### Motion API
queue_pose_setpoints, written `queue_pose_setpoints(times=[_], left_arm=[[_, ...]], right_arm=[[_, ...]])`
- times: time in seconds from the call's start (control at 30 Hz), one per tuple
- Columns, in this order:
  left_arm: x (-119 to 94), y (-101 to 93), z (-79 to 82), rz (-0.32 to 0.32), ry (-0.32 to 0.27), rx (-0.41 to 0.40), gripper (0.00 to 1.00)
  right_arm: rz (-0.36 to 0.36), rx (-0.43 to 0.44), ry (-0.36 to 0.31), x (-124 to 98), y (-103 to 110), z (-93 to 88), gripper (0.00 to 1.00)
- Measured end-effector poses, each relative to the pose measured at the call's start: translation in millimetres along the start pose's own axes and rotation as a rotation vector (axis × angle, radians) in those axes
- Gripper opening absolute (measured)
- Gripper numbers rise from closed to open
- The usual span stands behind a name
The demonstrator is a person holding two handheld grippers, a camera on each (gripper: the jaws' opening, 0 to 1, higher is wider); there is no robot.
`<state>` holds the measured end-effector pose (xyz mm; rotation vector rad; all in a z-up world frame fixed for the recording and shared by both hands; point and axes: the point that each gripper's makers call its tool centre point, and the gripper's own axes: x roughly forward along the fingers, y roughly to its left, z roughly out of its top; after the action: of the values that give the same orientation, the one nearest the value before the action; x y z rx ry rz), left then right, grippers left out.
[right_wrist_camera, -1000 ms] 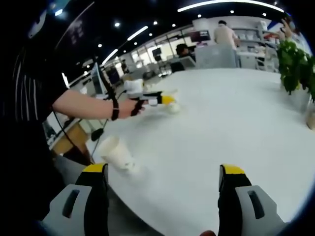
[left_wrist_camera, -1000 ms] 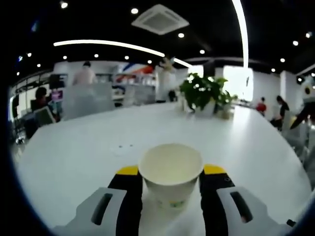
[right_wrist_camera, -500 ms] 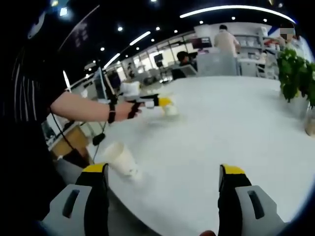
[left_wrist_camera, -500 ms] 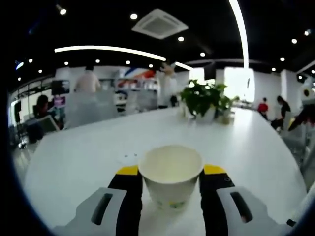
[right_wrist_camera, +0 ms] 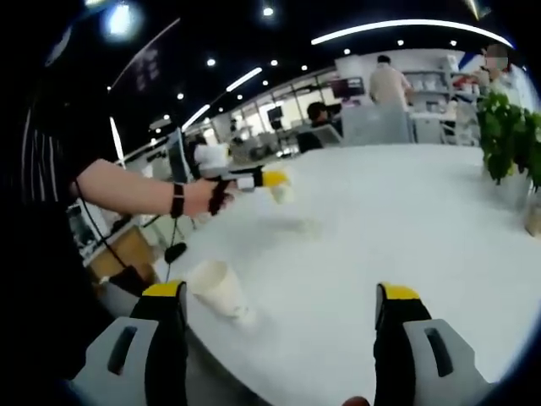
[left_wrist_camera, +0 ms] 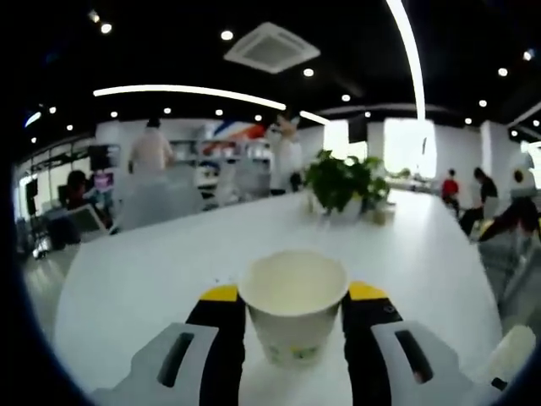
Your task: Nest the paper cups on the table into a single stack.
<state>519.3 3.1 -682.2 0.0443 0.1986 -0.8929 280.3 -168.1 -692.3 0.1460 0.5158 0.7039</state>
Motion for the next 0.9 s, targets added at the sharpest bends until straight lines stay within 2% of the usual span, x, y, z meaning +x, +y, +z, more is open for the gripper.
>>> queue_pose_setpoints(times=[0.23, 0.47, 0.57, 0.67, 0.9], left_arm=[[-16.5, -21.1, 16.4, -0.034, -0.005, 0.039, 0.43], [-33.2, -36.1, 26.8, -0.051, -0.007, 0.042, 0.43], [-40.5, -45.4, 30.6, -0.083, -0.014, 0.061, 0.43], [-48.7, -52.3, 35.4, -0.106, -0.028, 0.052, 0.43], [-67.1, -61.3, 48.3, -0.116, -0.056, 0.064, 0.42]], right_arm=[[-0.007, -0.014, -0.016, -8.1, 1.9, 1.7, 0.90], [-0.011, -0.019, -0.027, -13.5, 5.3, 1.1, 0.89], [-0.012, -0.028, -0.033, -15.4, 8.1, 4.6, 0.89], [-0.015, -0.028, -0.046, -15.4, 9.4, 8.2, 0.89], [-0.001, -0.038, -0.042, -8.9, 19.3, 7.3, 0.89]])
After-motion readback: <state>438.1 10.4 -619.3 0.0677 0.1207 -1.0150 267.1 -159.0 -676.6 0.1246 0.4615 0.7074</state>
